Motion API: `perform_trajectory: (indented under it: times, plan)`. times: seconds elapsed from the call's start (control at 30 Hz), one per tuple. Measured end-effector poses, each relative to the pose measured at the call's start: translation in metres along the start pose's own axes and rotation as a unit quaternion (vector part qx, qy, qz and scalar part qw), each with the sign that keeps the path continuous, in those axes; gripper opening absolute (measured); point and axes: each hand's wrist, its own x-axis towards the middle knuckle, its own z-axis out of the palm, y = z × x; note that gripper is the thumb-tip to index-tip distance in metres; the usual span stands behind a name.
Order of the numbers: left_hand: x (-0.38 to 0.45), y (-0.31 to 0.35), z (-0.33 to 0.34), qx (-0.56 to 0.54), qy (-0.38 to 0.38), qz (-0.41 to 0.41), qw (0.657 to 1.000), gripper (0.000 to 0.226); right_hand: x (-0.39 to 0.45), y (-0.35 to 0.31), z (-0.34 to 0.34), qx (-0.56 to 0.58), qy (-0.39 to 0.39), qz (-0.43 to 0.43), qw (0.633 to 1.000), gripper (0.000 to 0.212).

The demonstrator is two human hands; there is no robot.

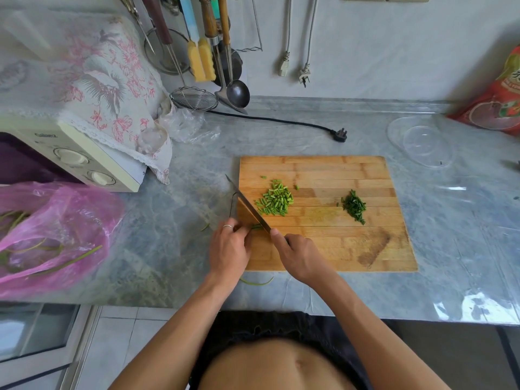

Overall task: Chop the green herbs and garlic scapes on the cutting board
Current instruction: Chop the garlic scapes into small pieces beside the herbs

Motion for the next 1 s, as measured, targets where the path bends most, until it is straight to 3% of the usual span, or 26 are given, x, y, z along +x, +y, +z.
perform_trajectory:
  times: [0.2,0.3,0.43,0.63,1.0]
  plan:
    - [0.004,0.0,0.004,-0.053,0.02,-0.081,0.995,0.014,-0.002,0.012,-0.001,0.04,0.02,0.019,0.999,0.069]
    - [0.007,0.003,0.006,-0.074,0.021,-0.123,0.989,0.016,-0.003,0.013,-0.004,0.024,0.015,0.012,1.0,0.065]
    - [0.006,0.006,0.009,-0.09,0.035,-0.131,0.987,0.019,-0.003,0.005,-0.003,-0.011,-0.012,0.011,1.0,0.055]
    - [0.002,0.006,0.016,-0.103,0.054,-0.121,0.986,0.018,-0.002,0.001,-0.007,-0.038,-0.033,0.026,0.998,0.058]
    - [0.004,0.012,0.018,-0.14,0.103,-0.164,0.971,0.01,-0.007,0.001,0.0,0.0,0.012,-0.002,1.0,0.063]
